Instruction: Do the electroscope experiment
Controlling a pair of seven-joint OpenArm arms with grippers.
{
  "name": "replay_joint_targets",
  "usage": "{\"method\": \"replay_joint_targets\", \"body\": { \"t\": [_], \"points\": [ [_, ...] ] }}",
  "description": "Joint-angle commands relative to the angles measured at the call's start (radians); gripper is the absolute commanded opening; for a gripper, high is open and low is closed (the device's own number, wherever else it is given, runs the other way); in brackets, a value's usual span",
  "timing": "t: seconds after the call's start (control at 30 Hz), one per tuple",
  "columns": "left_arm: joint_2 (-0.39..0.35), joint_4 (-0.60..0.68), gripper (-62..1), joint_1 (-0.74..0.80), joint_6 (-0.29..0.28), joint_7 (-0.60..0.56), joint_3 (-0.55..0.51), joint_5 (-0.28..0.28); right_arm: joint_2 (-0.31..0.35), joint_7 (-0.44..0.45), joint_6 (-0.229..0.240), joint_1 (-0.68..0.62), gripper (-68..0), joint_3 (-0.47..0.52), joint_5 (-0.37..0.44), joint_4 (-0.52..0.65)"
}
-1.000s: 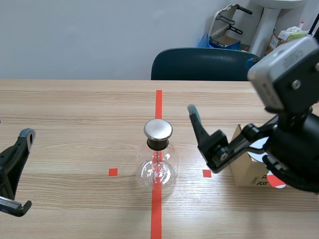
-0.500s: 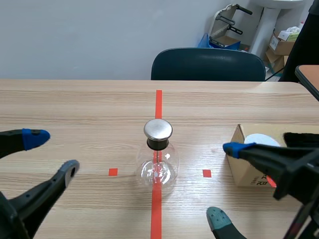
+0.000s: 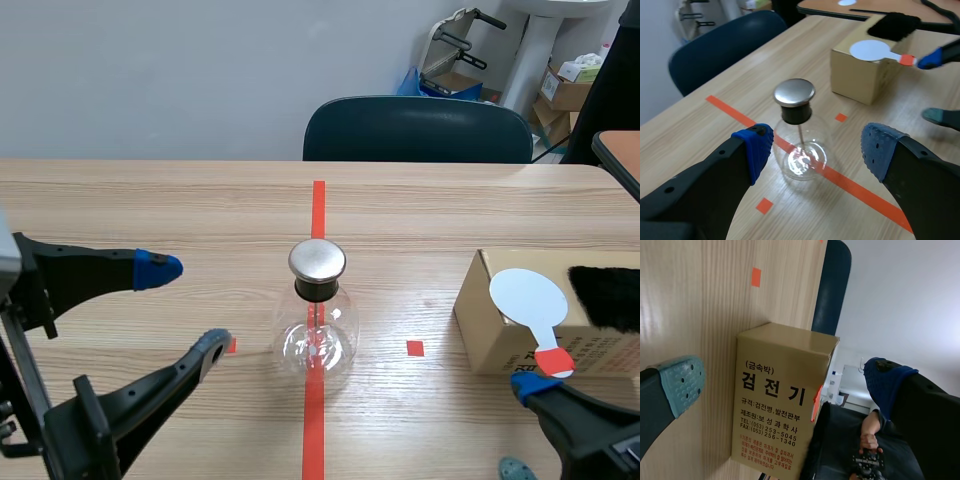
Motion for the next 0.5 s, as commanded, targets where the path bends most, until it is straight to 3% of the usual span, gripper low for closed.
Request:
{"method": "replay_joint_targets", "body": {
  "t": [0.0,0.23,0.47],
  "points": [
    [-0.037,0.009,-20.8,0.005,-0.002,-0.025,0.013,-0.029,0.000,-0.027,-0.058,0.034,0.4,0.008,0.005,0.017],
    [-0.151,0.009,-20.8,0.005,-0.002,-0.041,0.024,-0.154,-0.019,-0.100,-0.058,0.126,0.4,0.008,-0.007,-0.033],
    [-0.241,0.009,-20.8,0.008,-0.066,-0.059,0.024,-0.185,-0.021,-0.152,-0.058,0.142,0.4,0.008,-0.008,-0.035]
  ]
}}
